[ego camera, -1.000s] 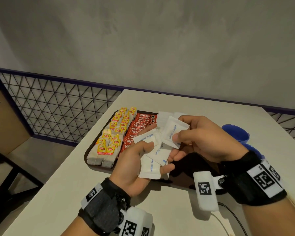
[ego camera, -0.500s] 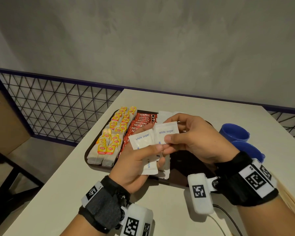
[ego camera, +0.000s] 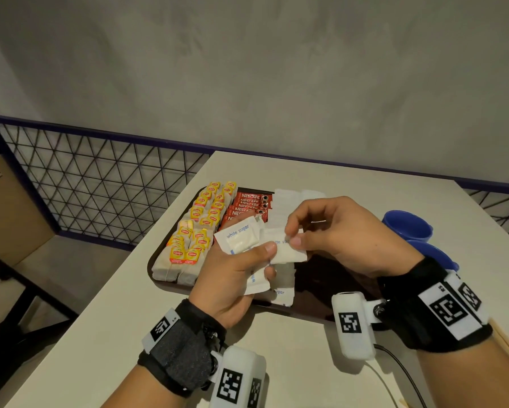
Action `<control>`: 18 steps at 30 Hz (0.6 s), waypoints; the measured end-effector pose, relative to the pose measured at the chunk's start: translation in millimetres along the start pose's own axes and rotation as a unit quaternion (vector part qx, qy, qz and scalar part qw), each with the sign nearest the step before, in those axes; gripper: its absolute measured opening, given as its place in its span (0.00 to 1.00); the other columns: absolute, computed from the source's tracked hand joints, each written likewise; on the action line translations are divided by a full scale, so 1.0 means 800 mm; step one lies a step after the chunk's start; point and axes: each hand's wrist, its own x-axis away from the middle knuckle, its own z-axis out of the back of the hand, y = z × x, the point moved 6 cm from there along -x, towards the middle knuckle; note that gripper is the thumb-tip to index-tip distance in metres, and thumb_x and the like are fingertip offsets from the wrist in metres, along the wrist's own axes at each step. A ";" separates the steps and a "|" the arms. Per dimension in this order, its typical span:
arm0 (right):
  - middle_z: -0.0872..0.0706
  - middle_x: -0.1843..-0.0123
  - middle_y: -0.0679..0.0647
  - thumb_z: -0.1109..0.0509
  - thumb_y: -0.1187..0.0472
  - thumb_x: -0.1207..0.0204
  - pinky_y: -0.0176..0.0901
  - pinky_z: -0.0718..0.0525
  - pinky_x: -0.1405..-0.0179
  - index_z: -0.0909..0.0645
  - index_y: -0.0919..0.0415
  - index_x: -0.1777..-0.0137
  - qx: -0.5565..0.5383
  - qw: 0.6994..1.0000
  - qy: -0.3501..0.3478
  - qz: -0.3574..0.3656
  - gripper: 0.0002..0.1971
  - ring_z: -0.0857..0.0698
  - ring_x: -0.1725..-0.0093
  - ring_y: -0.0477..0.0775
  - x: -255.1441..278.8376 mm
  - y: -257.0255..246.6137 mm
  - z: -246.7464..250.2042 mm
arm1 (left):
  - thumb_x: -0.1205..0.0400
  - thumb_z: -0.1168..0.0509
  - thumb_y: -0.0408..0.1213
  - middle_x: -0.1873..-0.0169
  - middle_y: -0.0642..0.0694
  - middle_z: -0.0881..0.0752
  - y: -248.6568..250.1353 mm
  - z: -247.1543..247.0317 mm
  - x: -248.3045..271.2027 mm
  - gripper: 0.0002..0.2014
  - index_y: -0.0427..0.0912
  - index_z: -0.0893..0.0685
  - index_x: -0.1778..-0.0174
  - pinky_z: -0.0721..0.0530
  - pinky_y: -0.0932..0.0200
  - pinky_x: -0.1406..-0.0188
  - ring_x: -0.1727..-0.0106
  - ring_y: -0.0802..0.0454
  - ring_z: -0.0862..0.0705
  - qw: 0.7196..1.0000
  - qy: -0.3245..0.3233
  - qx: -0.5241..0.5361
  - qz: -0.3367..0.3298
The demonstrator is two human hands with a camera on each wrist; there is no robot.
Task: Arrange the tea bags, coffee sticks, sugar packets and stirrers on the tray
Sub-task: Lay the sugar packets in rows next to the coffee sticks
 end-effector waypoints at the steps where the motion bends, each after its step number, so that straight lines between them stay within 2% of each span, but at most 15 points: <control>1: 0.07 0.52 0.44 0.20 0.69 0.23 0.40 0.10 0.51 0.07 0.55 0.50 0.007 1.000 -0.006 -0.006 0.08 0.08 0.57 0.48 0.000 0.001 0.000 | 0.20 0.29 0.21 0.34 0.32 0.13 0.001 0.000 0.000 0.29 0.44 0.24 0.24 0.18 0.61 0.76 0.44 0.36 0.10 1.000 0.007 -0.003 0.002; 4: 0.05 0.46 0.47 0.17 0.69 0.27 0.48 0.08 0.41 0.06 0.53 0.45 -0.012 0.999 -0.017 -0.024 0.13 0.06 0.47 0.54 0.001 0.002 -0.002 | 0.16 0.32 0.27 0.35 0.34 0.11 0.002 0.002 0.000 0.23 0.45 0.23 0.24 0.23 0.62 0.79 0.46 0.37 0.09 0.999 0.032 -0.001 0.005; 7: 0.06 0.45 0.47 0.16 0.70 0.28 0.50 0.07 0.42 0.06 0.53 0.45 -0.007 1.000 -0.017 -0.024 0.15 0.06 0.46 0.56 0.002 -0.001 -0.002 | 0.14 0.34 0.29 0.36 0.33 0.11 0.002 0.003 0.000 0.20 0.47 0.20 0.27 0.25 0.62 0.81 0.47 0.37 0.09 0.999 0.042 -0.004 0.007; 10: 0.05 0.48 0.50 0.19 0.69 0.26 0.50 0.06 0.45 0.07 0.56 0.45 -0.031 0.999 -0.017 -0.034 0.11 0.06 0.47 0.55 0.002 0.002 -0.005 | 0.14 0.33 0.30 0.37 0.34 0.11 0.003 0.003 0.000 0.20 0.47 0.19 0.27 0.25 0.62 0.81 0.50 0.39 0.09 0.999 0.046 -0.006 0.012; 13: 0.04 0.52 0.52 0.20 0.69 0.24 0.48 0.06 0.51 0.07 0.60 0.46 -0.040 0.998 -0.005 -0.045 0.09 0.06 0.52 0.53 0.003 0.003 -0.007 | 0.15 0.32 0.31 0.38 0.34 0.10 0.002 0.002 0.000 0.20 0.48 0.19 0.27 0.23 0.61 0.79 0.53 0.40 0.11 0.999 0.039 0.005 0.022; 16: 0.05 0.58 0.54 0.19 0.69 0.25 0.37 0.10 0.62 0.08 0.60 0.46 -0.040 0.996 0.060 -0.053 0.09 0.09 0.66 0.48 -0.001 -0.002 0.018 | 0.18 0.29 0.31 0.44 0.36 0.11 0.002 0.003 -0.002 0.19 0.48 0.17 0.31 0.21 0.60 0.77 0.62 0.44 0.15 0.998 0.041 0.020 0.035; 18: 0.05 0.60 0.56 0.18 0.68 0.25 0.37 0.13 0.66 0.08 0.56 0.44 -0.011 0.993 0.109 -0.052 0.12 0.13 0.71 0.47 -0.018 0.002 0.046 | 0.18 0.28 0.29 0.47 0.36 0.13 0.001 0.005 -0.002 0.18 0.48 0.15 0.33 0.20 0.59 0.76 0.62 0.44 0.16 0.998 0.045 0.029 0.046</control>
